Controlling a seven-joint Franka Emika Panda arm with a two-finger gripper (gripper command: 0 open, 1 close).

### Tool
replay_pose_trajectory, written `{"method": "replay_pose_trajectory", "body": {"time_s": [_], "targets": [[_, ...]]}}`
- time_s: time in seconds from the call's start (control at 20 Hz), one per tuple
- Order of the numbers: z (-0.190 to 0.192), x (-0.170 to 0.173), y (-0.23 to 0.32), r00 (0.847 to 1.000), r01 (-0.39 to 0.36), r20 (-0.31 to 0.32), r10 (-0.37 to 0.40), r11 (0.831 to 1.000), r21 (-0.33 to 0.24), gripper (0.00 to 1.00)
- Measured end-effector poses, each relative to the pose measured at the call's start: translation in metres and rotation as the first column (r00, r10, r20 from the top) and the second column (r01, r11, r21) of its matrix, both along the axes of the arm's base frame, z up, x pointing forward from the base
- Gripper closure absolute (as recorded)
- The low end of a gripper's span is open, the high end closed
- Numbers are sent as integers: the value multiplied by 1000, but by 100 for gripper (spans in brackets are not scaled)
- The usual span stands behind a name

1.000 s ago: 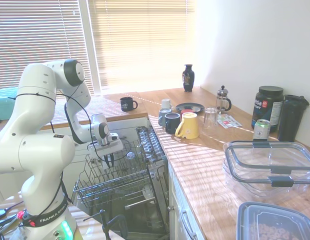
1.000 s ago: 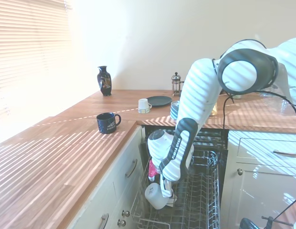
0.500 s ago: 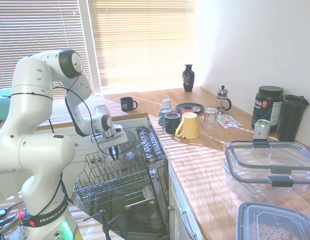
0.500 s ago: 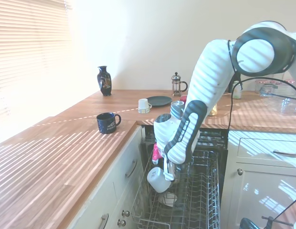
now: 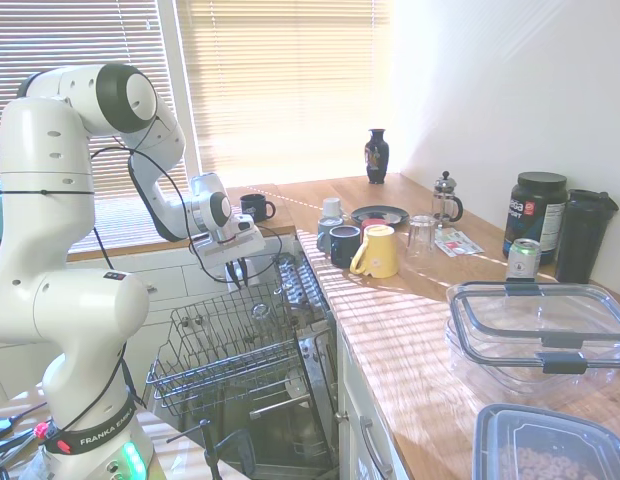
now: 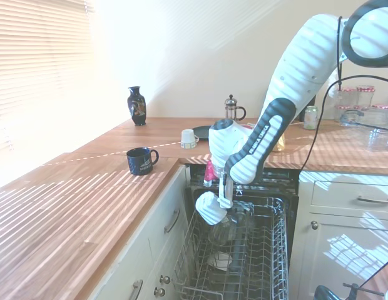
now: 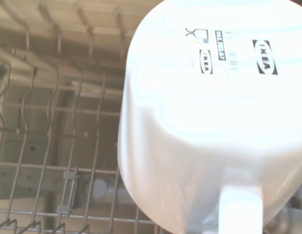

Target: Take a mug cup out of the rack

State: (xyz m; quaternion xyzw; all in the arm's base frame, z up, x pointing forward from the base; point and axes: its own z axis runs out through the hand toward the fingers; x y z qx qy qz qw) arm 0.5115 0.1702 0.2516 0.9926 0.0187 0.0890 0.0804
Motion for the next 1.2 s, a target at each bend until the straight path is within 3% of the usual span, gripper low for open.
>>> {"method": "replay_pose_trajectory", "body": {"time_s": [0.6, 1.2], "targets": [[111, 35, -26, 994, 84, 64, -89, 994, 67, 100], [160, 107, -92, 978, 198, 35, -205, 970, 144, 100]]}}
